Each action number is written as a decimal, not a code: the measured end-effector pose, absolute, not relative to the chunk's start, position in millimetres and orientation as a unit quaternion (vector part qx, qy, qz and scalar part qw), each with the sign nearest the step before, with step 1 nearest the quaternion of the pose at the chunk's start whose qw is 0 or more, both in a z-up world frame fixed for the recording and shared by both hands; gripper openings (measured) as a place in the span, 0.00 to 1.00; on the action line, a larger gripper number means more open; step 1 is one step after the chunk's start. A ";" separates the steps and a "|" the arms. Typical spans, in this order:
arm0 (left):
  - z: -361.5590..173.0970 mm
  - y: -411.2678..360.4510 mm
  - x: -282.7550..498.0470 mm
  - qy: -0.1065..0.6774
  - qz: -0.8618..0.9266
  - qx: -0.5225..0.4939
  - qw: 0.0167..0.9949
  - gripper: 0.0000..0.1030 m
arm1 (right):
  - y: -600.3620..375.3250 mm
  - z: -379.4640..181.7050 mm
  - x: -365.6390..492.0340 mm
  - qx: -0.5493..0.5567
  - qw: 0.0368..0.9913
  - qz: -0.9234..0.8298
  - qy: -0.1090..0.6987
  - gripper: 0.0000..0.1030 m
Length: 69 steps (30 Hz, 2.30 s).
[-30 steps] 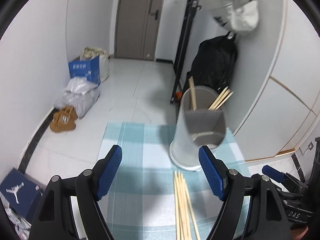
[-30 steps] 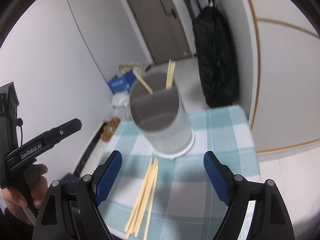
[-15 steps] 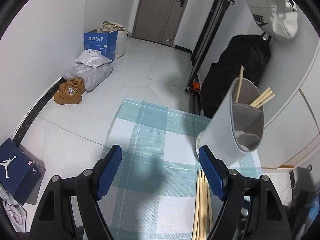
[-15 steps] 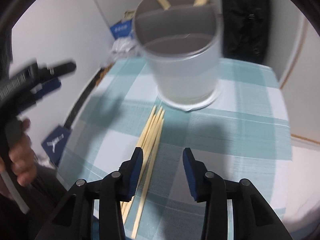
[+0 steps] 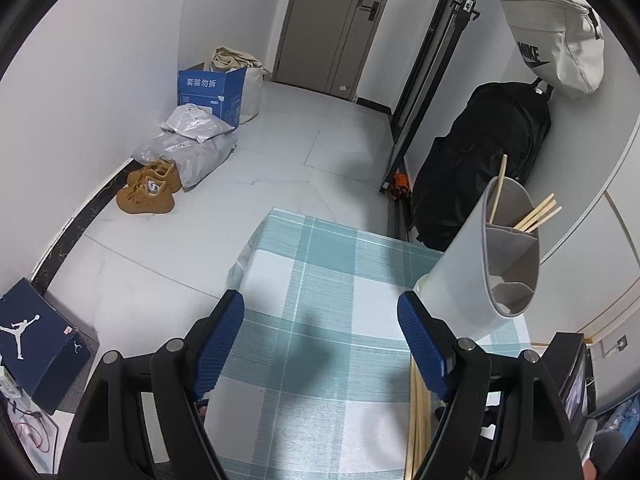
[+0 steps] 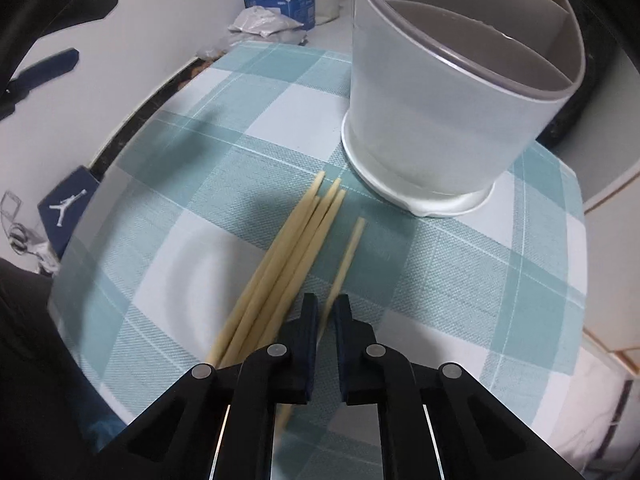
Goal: Organize utensils
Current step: 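Move both open tools back down to the remaining chopsticks on the cloth, then grasp one chopstick with the right tool and lift it upright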
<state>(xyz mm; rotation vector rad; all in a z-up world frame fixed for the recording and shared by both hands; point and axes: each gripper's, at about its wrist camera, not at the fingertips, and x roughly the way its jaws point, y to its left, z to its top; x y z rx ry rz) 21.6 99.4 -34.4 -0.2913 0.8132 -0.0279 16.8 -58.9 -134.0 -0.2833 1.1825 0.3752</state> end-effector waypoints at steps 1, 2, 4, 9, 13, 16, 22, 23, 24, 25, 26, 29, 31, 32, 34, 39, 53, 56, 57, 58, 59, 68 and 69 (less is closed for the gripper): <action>-35.1 101.0 22.1 0.397 -0.013 -0.145 0.906 0.73 | -59.5 -133.9 18.7 -0.128 0.804 0.174 0.553 0.07; -35.8 103.2 22.9 0.400 -0.012 -0.148 0.905 0.73 | -60.1 -134.0 21.4 -0.124 0.804 0.173 0.555 0.07; -36.8 107.4 25.7 0.402 -0.010 -0.151 0.903 0.73 | -61.8 -132.6 26.3 -0.118 0.805 0.169 0.556 0.07; -39.2 115.0 27.0 0.416 -0.004 -0.161 0.895 0.73 | -58.6 -131.4 38.6 -0.114 0.812 0.162 0.549 0.08; -35.4 119.1 21.8 0.405 -0.001 -0.151 0.902 0.73 | -52.2 -135.2 35.5 -0.099 0.820 0.154 0.543 0.09; -40.9 116.3 21.6 0.410 0.003 -0.135 0.902 0.73 | -48.8 -135.8 33.3 -0.098 0.824 0.152 0.538 0.08; -59.5 103.1 24.7 0.449 -0.022 -0.123 0.885 0.73 | -67.0 -122.3 22.4 -0.048 0.838 0.157 0.521 0.04; -63.9 97.8 24.7 0.461 -0.035 -0.122 0.878 0.73 | -72.3 -116.3 18.3 -0.035 0.843 0.160 0.513 0.04; -66.6 93.9 25.2 0.469 -0.045 -0.121 0.874 0.73 | -78.1 -109.4 14.8 -0.020 0.848 0.163 0.503 0.04; -70.6 87.2 24.9 0.479 -0.060 -0.119 0.868 0.73 | -83.2 -104.3 11.6 -0.009 0.853 0.164 0.496 0.04; -73.0 82.3 24.7 0.486 -0.071 -0.115 0.864 0.73 | -92.7 -95.8 6.0 0.011 0.860 0.163 0.484 0.04; -81.8 58.7 19.2 0.507 -0.100 -0.081 0.852 0.73 | -121.5 -80.0 -4.8 0.080 0.869 0.165 0.459 0.04; -88.6 45.1 14.8 0.522 -0.115 -0.063 0.843 0.73 | -145.8 -73.1 -10.8 0.137 0.870 0.162 0.444 0.04; -93.0 38.4 12.9 0.529 -0.118 -0.056 0.838 0.73 | -155.0 -71.6 -12.0 0.158 0.869 0.160 0.440 0.04; -97.9 29.8 10.4 0.539 -0.121 -0.041 0.833 0.73 | -178.1 -71.1 -17.0 0.208 0.867 0.154 0.426 0.04; -107.4 19.2 7.0 0.554 -0.104 0.006 0.826 0.73 | -210.9 -78.0 -21.8 0.277 0.856 0.137 0.415 0.04; -118.6 17.6 21.5 0.571 -0.074 0.008 0.817 0.74 | -221.4 -53.9 -25.8 0.266 0.882 0.132 0.367 0.04; -120.0 13.3 22.4 0.571 -0.070 0.018 0.818 0.74 | -223.5 -53.2 -24.5 0.266 0.883 0.133 0.363 0.04; -120.3 12.2 22.9 0.573 -0.070 0.020 0.816 0.74 | -224.7 -52.8 -24.6 0.266 0.883 0.133 0.363 0.04; -121.4 11.9 24.5 0.575 -0.068 0.022 0.815 0.74 | -225.9 -52.8 -24.5 0.268 0.883 0.133 0.363 0.04; -122.9 12.3 25.5 0.577 -0.063 0.025 0.814 0.74 | -227.6 -53.1 -24.1 0.270 0.882 0.133 0.362 0.04; -122.5 13.5 35.0 0.571 -0.050 0.027 0.819 0.74 | -238.7 -54.2 -23.0 0.292 0.875 0.132 0.363 0.04; -122.4 12.9 38.6 0.567 -0.050 0.033 0.821 0.74 | -238.1 -53.6 -22.7 0.290 0.876 0.133 0.362 0.04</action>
